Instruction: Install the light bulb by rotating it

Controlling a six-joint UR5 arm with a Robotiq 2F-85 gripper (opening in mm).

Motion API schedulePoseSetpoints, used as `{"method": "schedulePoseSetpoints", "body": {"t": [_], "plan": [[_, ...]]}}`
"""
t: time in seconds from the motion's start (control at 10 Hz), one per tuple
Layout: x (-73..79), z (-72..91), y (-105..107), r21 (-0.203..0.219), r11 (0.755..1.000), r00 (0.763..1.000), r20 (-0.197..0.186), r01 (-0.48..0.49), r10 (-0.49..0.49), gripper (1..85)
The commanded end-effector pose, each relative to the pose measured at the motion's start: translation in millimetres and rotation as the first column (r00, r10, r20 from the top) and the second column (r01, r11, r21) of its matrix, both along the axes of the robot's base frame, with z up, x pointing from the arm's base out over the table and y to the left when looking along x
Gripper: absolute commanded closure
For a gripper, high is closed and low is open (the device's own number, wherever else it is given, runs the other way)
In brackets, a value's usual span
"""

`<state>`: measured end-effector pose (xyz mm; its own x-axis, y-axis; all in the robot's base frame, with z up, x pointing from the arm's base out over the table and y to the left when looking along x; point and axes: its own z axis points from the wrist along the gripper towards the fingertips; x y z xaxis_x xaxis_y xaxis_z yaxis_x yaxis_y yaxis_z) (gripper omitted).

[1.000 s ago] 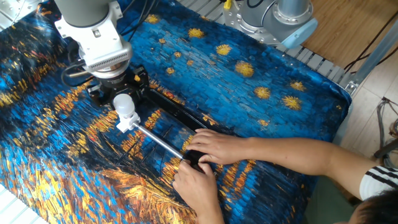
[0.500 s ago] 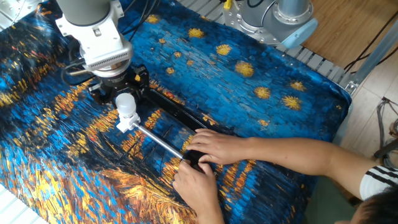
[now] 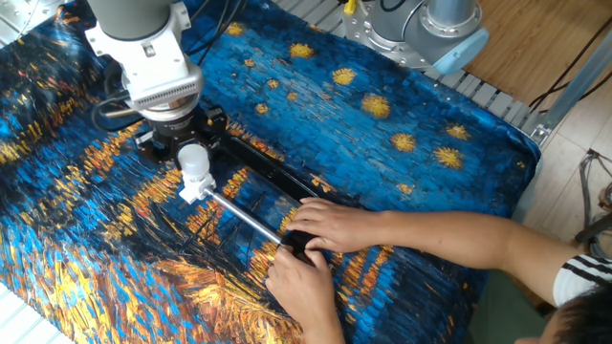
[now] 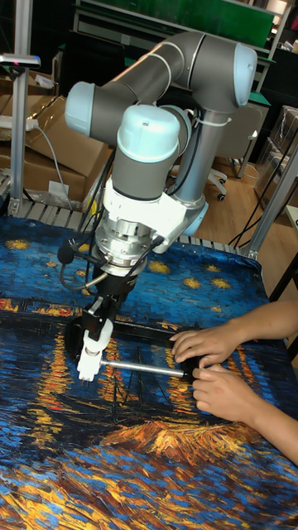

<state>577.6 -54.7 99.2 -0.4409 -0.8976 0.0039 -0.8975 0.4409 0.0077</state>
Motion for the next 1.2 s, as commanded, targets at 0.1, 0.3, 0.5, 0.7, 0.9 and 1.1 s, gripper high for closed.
{"method": "schedulePoseSetpoints", "body": {"t": [0.1, 0.3, 0.5, 0.7, 0.9, 1.1], "plan": [[11.2, 2.1, -1.4, 0.001, 0.999, 0.998, 0.041, 0.039, -0.039, 50.7], [15.8, 1.5, -1.7, 0.0, 0.998, 0.996, 0.058, 0.062, -0.062, 55.0], [18.3, -0.6, -0.7, 0.011, 0.996, 0.994, 0.065, 0.085, -0.086, 59.0], [20.7, -1.8, 0.3, 0.035, 0.994, 0.992, 0.068, 0.103, -0.106, 61.0], [22.2, 3.2, -7.7, 0.038, 0.993, 0.991, 0.071, 0.111, -0.113, 62.3], [33.2, 6.4, -15.3, 0.042, 0.983, 0.976, 0.115, 0.181, -0.185, 68.0]]}}
